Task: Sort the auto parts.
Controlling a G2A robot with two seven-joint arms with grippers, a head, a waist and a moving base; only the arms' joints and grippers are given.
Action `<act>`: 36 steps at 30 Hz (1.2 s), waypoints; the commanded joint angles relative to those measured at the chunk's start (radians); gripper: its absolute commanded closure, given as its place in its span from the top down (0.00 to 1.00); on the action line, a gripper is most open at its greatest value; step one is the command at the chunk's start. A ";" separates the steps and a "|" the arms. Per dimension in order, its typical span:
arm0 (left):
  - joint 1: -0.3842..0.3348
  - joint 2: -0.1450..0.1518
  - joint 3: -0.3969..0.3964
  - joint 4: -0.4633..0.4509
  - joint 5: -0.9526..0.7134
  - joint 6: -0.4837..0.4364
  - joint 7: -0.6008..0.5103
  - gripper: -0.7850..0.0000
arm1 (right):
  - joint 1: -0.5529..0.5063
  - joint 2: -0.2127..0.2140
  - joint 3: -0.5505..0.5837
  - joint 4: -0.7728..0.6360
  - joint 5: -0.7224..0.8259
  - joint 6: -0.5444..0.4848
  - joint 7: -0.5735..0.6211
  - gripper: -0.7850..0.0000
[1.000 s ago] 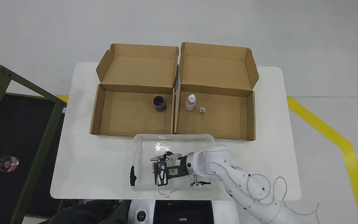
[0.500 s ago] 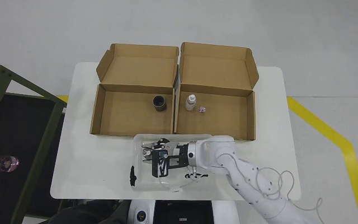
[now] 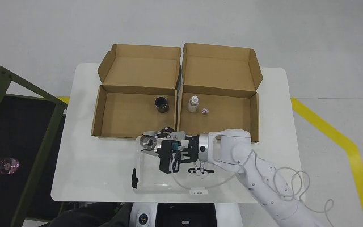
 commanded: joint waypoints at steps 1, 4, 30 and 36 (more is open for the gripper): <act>0.000 0.000 0.000 0.000 0.000 0.000 0.000 1.00 | -0.002 0.002 0.014 -0.006 0.009 0.003 -0.006 0.00; 0.000 0.000 0.000 0.000 0.000 0.000 0.000 1.00 | -0.006 0.006 0.035 -0.015 0.018 0.006 -0.014 0.00; 0.000 0.000 0.000 0.000 0.000 0.000 0.000 1.00 | -0.020 0.023 0.112 -0.068 0.096 0.017 -0.053 0.00; 0.000 0.000 0.000 0.000 0.000 0.000 0.000 1.00 | -0.009 0.021 0.101 -0.045 0.104 0.032 -0.061 0.00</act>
